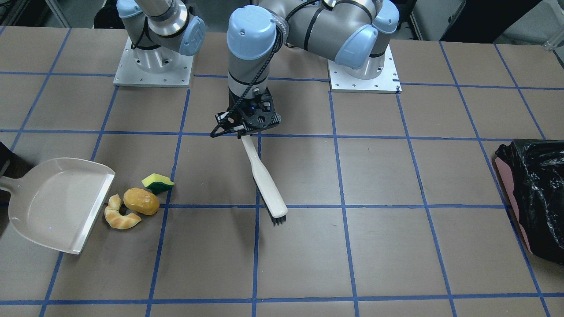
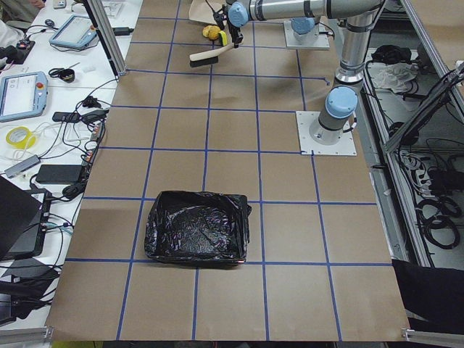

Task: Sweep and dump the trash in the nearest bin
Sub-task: 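Place the dustpan beside the bread while the left gripper brings the brush over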

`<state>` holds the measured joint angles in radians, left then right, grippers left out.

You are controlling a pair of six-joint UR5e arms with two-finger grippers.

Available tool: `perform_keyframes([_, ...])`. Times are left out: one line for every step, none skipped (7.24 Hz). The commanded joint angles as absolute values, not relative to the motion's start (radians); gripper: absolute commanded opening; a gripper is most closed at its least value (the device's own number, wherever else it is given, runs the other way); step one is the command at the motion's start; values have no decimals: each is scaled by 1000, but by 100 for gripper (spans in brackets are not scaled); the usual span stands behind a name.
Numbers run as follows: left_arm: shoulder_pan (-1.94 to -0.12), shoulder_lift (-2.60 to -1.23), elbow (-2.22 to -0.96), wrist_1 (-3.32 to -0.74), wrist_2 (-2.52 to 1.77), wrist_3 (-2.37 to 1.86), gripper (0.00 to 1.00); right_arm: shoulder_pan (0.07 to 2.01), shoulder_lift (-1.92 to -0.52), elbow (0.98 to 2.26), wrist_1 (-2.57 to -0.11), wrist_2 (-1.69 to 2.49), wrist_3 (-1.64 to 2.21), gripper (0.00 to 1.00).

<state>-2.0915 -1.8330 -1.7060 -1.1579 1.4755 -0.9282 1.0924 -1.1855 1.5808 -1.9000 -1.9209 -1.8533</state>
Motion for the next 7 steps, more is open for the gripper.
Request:
perform_keyframes([-2138,-1878,-1694,-1108,1465,-983,0,1074,-1160,1583,-1972,-1927,-2045,0])
perform_keyframes([-2166,-1888,-1686,-1104,1460,-1027,0,1074,-1152,1589,-2006,-1933,-2109,0])
perform_keyframes([-2202,-1910,-1677,-1104,1459,-1075,0,1074,-1151,1595,-2005,-1933,-2111,0])
perform_keyframes([-2235,-1928,-1671,-1054,1456,-1124,0,1072,-1149,1597,-2008,-1942,-2112,0])
perform_keyframes([-2270,-1936,-1671,-1030,1444,-1155,0,1071,-1149,1597,-2014,-1983,-2099,0])
perform_keyframes([-2278,-1936,-1672,-1038,1443,-1137,0,1066,-1149,1598,-2011,-1985,-2059,0])
perform_keyframes([-2276,-1939,-1674,-1040,1431,-1070,0,1062,-1149,1604,-2011,-1985,-2037,0])
